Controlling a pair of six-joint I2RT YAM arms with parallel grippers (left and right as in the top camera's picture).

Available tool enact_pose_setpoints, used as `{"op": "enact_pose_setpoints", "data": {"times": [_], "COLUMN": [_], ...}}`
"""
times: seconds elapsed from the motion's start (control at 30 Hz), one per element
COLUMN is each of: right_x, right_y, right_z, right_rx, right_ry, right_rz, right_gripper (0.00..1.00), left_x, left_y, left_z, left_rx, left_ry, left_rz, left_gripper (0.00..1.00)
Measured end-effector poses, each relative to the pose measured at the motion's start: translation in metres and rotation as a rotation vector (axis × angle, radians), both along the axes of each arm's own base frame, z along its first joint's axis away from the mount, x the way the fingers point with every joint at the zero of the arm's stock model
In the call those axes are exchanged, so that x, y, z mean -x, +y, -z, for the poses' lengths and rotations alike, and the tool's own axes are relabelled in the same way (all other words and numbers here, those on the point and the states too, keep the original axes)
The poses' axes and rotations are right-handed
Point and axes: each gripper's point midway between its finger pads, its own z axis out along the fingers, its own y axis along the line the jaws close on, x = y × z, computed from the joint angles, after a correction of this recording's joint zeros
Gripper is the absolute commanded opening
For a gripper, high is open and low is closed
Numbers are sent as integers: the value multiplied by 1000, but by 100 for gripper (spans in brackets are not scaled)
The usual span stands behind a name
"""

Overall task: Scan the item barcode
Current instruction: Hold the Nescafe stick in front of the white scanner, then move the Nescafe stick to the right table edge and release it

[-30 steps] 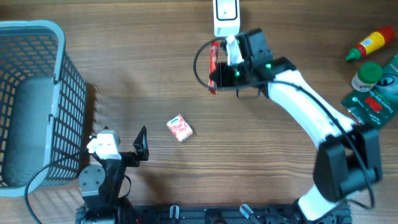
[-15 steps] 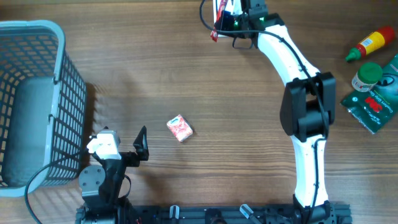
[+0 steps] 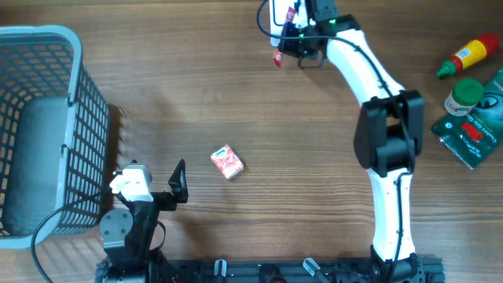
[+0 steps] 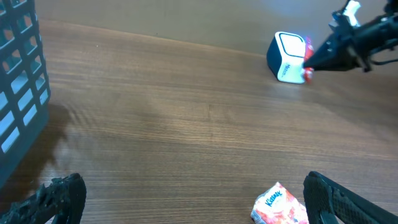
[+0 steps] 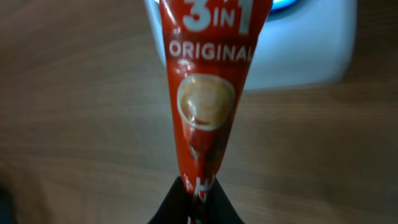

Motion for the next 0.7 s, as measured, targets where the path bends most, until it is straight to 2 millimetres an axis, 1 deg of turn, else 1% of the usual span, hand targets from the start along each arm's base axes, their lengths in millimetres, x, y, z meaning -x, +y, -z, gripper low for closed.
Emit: {"op": "enact_pose_setpoints", "data": {"times": [0.03,0.1,0.13,0.17,0.2,0.23,0.27,0.33,0.37,0.4,0.43,0.47,0.5,0.53,0.57,0.6,0.63,0.67,0.7], "right_x": [5,17,23,26,34,43,54,83,97,108,123,133,147,155,161,169,175,187,195], "right_y": [-10,-34,-51,-61,-88,-114,-132,-184,-210,-229,-252,-268,-290,-306,-319,-339,-352,-372,-386], "right_z": [-6,-27,-46,-58,-95,-123,-139,-184,-203,-214,-223,-226,-225,-223,-220,-212,-204,-190,-180], "right_rx": [17,55,77,94,125,160,189,260,291,316,347,370,403,422,439,456,466,483,489], "right_ry": [18,46,42,37,-3,-25,-27,-50,-64,-66,-54,-40,-6,17,40,72,101,155,189], "right_rz": [9,42,71,93,150,218,271,435,528,597,684,746,828,889,938,1012,1056,1129,1182], "right_gripper": [4,5,5,4,5,4,4,4,4,4,4,4,4,4,4,4,4,4,4], "left_x": [0,0,0,0,0,0,0,0,0,0,0,0,0,0,0,0,0,0,0], "left_y": [0,0,0,0,0,0,0,0,0,0,0,0,0,0,0,0,0,0,0], "left_z": [0,0,0,0,0,0,0,0,0,0,0,0,0,0,0,0,0,0,0], "left_rx": [0,0,0,0,0,0,0,0,0,0,0,0,0,0,0,0,0,0,0], "left_ry": [1,0,0,0,0,0,0,0,0,0,1,1,0,0,0,0,0,0,0], "left_rz": [0,0,0,0,0,0,0,0,0,0,0,0,0,0,0,0,0,0,0], "left_gripper": [100,100,100,100,100,100,100,100,100,100,100,100,100,100,100,100,100,100,100]}}
